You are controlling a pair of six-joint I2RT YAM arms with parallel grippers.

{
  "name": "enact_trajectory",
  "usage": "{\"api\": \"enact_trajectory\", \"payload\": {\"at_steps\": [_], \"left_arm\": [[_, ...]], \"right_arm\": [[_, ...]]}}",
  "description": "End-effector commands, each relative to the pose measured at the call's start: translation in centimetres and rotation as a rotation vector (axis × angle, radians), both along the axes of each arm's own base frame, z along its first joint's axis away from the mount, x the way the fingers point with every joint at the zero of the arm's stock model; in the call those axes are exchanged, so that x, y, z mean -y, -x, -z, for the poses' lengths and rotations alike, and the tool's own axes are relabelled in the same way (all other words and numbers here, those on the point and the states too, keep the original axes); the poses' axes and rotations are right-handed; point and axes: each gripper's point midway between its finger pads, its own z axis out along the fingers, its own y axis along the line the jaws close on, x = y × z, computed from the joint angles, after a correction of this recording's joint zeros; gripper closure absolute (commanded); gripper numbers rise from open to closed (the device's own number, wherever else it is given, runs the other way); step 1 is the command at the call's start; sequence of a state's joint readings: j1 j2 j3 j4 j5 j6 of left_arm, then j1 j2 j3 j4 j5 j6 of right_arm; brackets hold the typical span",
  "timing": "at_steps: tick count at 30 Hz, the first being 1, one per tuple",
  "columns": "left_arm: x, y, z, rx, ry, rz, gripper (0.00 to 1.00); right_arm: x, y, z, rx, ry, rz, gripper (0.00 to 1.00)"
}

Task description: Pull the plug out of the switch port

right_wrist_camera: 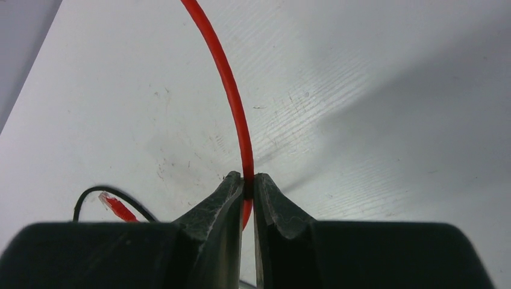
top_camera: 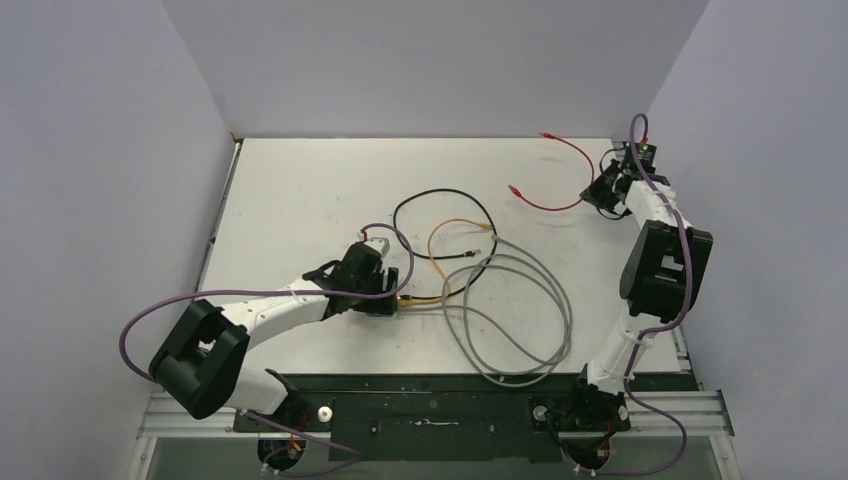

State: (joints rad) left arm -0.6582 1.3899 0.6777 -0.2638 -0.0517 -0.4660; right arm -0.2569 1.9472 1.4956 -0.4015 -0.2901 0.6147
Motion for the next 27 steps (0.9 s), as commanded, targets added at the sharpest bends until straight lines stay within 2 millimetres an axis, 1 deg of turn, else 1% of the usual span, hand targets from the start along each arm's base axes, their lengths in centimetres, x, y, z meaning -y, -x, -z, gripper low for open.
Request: {"api": "enact_trajectory", "payload": {"at_steps": [1, 5, 6, 8, 10, 12, 13, 16, 19, 22, 23, 26, 27], "left_arm": [[0.6, -0.7, -1.0, 0.016, 0.019, 0.002, 0.62], [0.7, -0.8, -1.0, 0.018, 0.020, 0.001, 0.62], [0.7, -0.8, -1.0, 0.017, 0.020, 0.002, 0.62], [0.7, -0.8, -0.9, 0.017, 0.021, 0.003, 0.62], [0.7, -0.9, -0.9, 0.017, 0.019, 0.003, 0.62], [0.7, -0.8, -0.8, 0.015, 0.019, 0.003, 0.62], [0.7, -0.8, -0.8, 0.016, 0.020, 0.002, 0.61], [0.8, -0.8, -0.7, 0.012, 0.020, 0.005, 0.62], [1.0, -1.0, -0.7, 0.014, 0.021, 0.010, 0.62], [1.0, -1.2, -0.8, 0.015, 0.021, 0.012, 0.62], [1.1, -1.2, -0.8, 0.016, 0.022, 0.013, 0.62], [1.2, -1.2, -0.8, 0.015, 0.023, 0.015, 0.62], [1.2, -1.2, -0.7, 0.013, 0.025, 0.014, 0.62]], "right_arm": [[1.8, -1.6, -1.6, 0.047, 0.059, 0.034, 0.78], [2.0, -1.1, -1.7, 0.035, 0.088, 0.021, 0.33], [1.9, -1.0, -1.9, 0.039, 0.094, 0.014, 0.28], [1.5, -0.5, -2.2, 0.045, 0.106, -0.003, 0.22], [0.7, 0.1, -2.5, 0.052, 0.109, -0.031, 0.17], [-0.7, 0.9, -2.6, 0.057, 0.105, -0.074, 0.14], [-1.6, 1.3, -2.9, 0.067, 0.108, -0.096, 0.11], [-5.4, 2.2, -3.4, 0.113, 0.074, -0.182, 0.05], [-9.2, 3.3, -3.4, 0.121, 0.059, -0.267, 0.01], [-12.4, 5.0, -3.1, 0.119, 0.023, -0.356, 0.00], [-13.4, 5.6, -3.2, 0.130, 0.007, -0.386, 0.04], [-14.6, 7.4, -3.4, 0.141, -0.015, -0.433, 0.07], [-15.3, 8.0, -3.5, 0.145, -0.025, -0.459, 0.07]]}}
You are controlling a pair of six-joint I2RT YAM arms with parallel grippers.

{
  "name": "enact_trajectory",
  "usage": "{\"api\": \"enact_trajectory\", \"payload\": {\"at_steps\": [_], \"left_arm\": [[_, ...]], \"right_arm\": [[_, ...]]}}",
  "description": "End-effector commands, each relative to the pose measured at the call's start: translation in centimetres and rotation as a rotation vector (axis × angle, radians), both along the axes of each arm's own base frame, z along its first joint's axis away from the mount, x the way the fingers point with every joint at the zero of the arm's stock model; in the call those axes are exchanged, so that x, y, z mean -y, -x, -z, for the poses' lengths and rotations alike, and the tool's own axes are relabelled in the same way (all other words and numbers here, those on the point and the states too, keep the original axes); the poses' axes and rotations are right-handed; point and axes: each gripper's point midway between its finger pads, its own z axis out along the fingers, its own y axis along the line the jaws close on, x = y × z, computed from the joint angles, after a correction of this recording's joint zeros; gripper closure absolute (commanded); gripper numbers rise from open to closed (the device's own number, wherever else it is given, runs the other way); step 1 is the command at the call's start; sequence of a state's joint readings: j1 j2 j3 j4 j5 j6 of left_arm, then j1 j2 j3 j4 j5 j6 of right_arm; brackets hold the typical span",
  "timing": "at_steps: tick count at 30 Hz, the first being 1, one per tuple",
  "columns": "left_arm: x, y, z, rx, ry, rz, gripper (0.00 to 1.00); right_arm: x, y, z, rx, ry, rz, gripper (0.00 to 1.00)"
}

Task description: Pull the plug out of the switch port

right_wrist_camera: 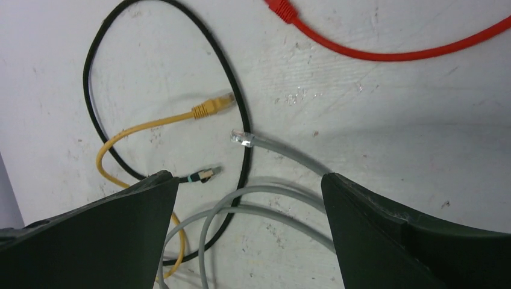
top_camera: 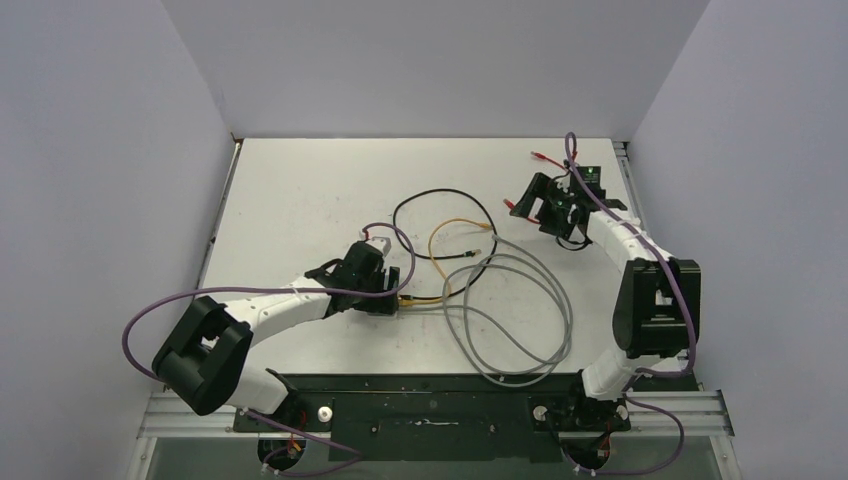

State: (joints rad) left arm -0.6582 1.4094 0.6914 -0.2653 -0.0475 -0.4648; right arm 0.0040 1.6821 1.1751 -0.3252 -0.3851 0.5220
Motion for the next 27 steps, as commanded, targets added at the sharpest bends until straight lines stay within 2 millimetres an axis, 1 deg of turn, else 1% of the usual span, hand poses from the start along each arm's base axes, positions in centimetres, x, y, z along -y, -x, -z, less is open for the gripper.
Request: {"api": "enact_trajectory", "payload": {"at_steps": [1, 4, 7, 10, 11, 17, 22, 27], "left_arm": [[1.0, -1.0, -0.9, 0.021, 0.029, 0.012, 0.61], [1.1, -1.1, -1.0, 0.025, 0.032, 0.013, 0.61], [1.0, -1.1, -1.0, 0.026, 0.027, 0.015, 0.61], [1.0, -1.1, -1.2, 0.030, 0.027, 0.019, 0.61], [1.0, -1.1, -1.1, 0.029, 0.027, 0.020, 0.61], [1.0, -0.9, -1.0, 0.025, 0.029, 0.024, 0.61], [1.2, -0.7, -1.2, 0.027, 0.054, 0.017, 0.61], [1.6, -0.9, -1.7, 0.040, 0.082, 0.021, 0.61]], "right_arm": [[-1.9, 1.7, -2.7, 0.091, -0.041, -0.094, 0.07], [-3.1, 3.0, -3.2, 0.092, -0.051, -0.153, 0.08], [-4.6, 3.9, -3.8, 0.106, -0.061, -0.215, 0.08], [-6.6, 4.6, -4.5, 0.123, -0.087, -0.295, 0.09], [-7.7, 5.0, -4.5, 0.128, -0.095, -0.335, 0.09], [-12.5, 7.0, -3.9, 0.100, -0.130, -0.494, 0.08], [-17.3, 9.1, -4.0, 0.101, -0.212, -0.653, 0.06], [-20.9, 10.9, -3.7, 0.069, -0.290, -0.760, 0.02]]}}
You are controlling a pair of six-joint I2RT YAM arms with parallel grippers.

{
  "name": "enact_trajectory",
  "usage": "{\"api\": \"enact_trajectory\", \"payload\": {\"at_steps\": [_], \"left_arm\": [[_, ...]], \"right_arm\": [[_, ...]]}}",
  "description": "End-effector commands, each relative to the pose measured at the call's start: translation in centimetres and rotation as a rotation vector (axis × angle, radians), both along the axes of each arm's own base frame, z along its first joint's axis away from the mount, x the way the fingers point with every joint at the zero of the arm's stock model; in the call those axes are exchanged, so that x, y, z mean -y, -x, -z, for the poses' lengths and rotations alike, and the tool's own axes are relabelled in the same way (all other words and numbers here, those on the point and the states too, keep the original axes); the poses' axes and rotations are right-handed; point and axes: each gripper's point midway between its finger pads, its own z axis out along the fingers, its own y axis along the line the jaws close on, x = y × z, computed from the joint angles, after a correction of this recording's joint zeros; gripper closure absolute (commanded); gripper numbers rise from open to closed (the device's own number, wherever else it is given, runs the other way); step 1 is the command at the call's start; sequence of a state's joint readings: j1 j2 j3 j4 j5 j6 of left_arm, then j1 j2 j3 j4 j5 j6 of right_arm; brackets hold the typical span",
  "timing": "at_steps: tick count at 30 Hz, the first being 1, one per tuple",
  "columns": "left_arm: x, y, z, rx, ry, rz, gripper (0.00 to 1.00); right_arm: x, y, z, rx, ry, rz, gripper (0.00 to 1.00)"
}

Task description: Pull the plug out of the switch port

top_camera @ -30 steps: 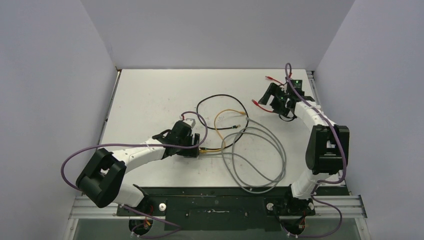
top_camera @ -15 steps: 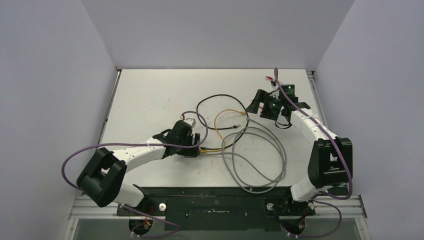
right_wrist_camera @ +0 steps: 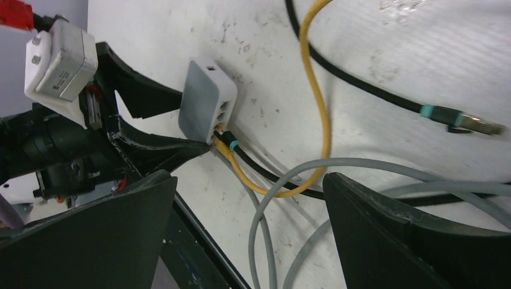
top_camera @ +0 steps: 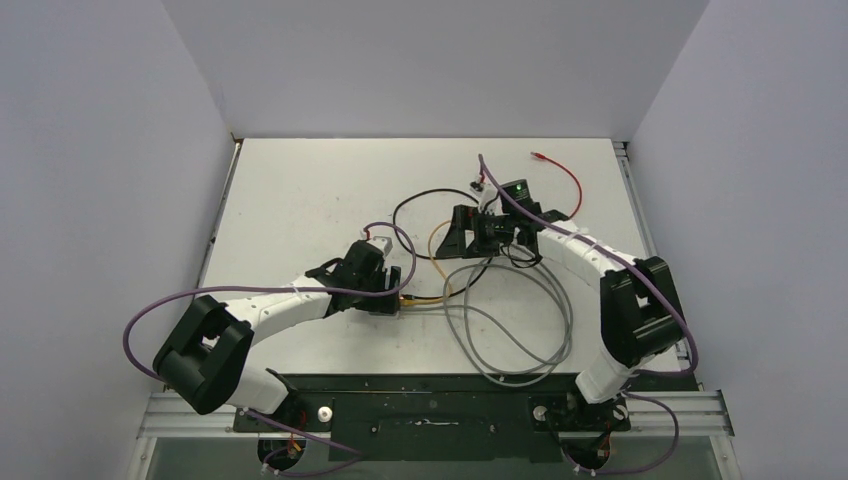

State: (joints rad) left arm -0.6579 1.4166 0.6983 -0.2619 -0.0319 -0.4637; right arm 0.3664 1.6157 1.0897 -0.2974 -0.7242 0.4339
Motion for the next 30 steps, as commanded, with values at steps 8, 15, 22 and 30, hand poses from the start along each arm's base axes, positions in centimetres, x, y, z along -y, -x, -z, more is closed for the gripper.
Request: {"api": "enact_trajectory", "payload": {"at_steps": [8, 15, 22, 30], "left_arm": [[2.3, -0.7, -2.2, 0.043, 0.121, 0.050, 0.62], [2.6, -0.7, -2.7, 0.055, 0.140, 0.059, 0.62], [2.5, -0.5, -3.0, 0.061, 0.148, 0.062, 0.62], [2.6, -0.6, -3.6, 0.074, 0.161, 0.063, 0.62]], "right_arm": [[-6.5, 2.3, 0.2, -0.061, -0.117, -0.197, 0.08], [-7.7, 2.9, 1.4, -0.145, -0.150, -0.200, 0.17], [-8.6, 2.8, 2.1, -0.177, -0.158, -0.214, 0.23], [-9.7, 3.7, 2.7, -0.204, -0.186, -0.259, 0.32]]}}
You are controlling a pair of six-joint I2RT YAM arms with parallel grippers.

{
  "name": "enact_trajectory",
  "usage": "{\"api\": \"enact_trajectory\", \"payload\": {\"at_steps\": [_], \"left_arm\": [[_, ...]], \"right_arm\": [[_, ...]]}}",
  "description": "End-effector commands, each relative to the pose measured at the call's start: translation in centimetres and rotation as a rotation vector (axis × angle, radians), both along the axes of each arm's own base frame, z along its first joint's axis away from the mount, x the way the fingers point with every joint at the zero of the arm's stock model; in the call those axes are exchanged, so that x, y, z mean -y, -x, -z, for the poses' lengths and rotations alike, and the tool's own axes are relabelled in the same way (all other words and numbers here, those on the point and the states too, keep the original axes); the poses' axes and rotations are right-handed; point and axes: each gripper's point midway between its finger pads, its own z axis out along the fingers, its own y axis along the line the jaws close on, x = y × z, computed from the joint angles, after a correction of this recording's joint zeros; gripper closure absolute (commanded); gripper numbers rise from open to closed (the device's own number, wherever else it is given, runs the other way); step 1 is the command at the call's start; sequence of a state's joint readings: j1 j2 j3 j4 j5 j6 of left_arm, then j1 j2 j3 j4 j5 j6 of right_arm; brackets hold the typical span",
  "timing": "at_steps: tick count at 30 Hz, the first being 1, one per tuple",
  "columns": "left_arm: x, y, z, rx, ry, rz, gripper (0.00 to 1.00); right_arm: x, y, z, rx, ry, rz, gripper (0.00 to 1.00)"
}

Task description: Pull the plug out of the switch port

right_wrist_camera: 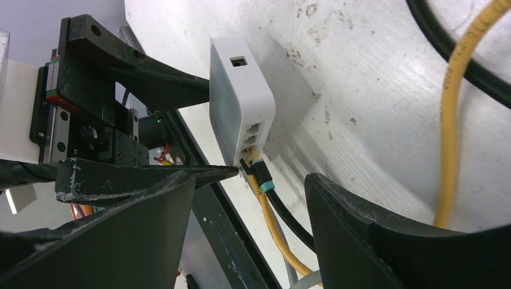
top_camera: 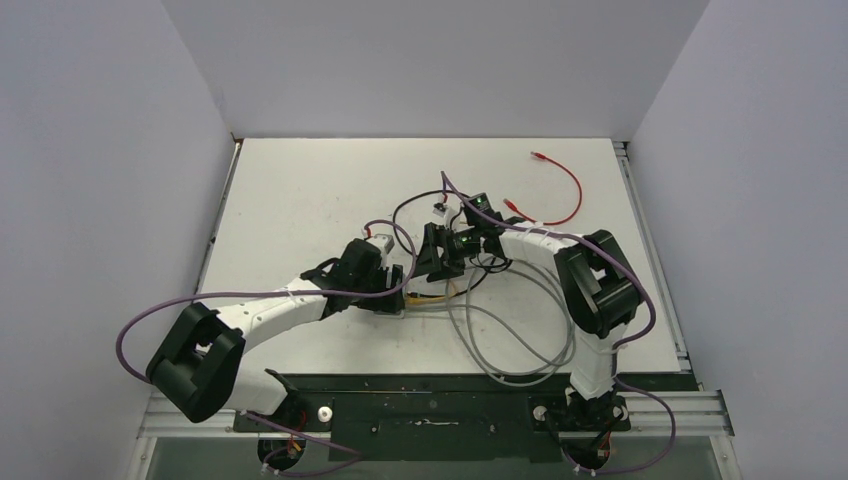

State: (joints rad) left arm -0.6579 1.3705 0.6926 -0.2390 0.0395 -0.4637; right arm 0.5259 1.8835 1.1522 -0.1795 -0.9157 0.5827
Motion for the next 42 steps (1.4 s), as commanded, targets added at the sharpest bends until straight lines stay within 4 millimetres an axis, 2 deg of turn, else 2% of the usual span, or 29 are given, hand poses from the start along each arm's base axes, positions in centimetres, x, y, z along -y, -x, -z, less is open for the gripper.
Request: {"api": "enact_trajectory", "payload": {"at_steps": [1, 5, 12, 22, 31, 37, 40, 42], "left_arm": [[1.3, -0.9, -2.1, 0.058, 0.079, 0.020, 0.62], [1.5, -1.1, -2.4, 0.066, 0.086, 0.022, 0.62], [1.6, -1.2, -2.8, 0.074, 0.093, 0.026, 0.62], [1.7, -1.2, -3.5, 0.091, 0.106, 0.025, 0.62], [1.6, -1.3, -3.9, 0.104, 0.114, 0.020, 0.62], [1.5, -1.2, -3.9, 0.104, 0.116, 0.009, 0.62], [1.5, -1.2, -3.8, 0.102, 0.117, 0.004, 0.62], [1.4, -1.1, -3.6, 0.099, 0.114, 0.002, 0.63]], "right_arm": [[-1.7, -0.3, -1.7, 0.051, -0.083, -0.054, 0.32], [-1.7, 0.3, -1.2, 0.053, -0.088, -0.070, 0.24], [-1.7, 0.8, -0.3, 0.053, -0.108, -0.083, 0.23], [-2.2, 2.0, -0.3, 0.061, -0.166, -0.141, 0.13], [-2.4, 3.0, 1.0, 0.033, -0.147, -0.171, 0.28], [-2.3, 3.6, 1.1, 0.025, -0.167, -0.194, 0.45], [-2.4, 3.8, 0.7, 0.029, -0.187, -0.199, 0.44], [-2.4, 3.9, 0.4, 0.034, -0.196, -0.200, 0.37]]}}
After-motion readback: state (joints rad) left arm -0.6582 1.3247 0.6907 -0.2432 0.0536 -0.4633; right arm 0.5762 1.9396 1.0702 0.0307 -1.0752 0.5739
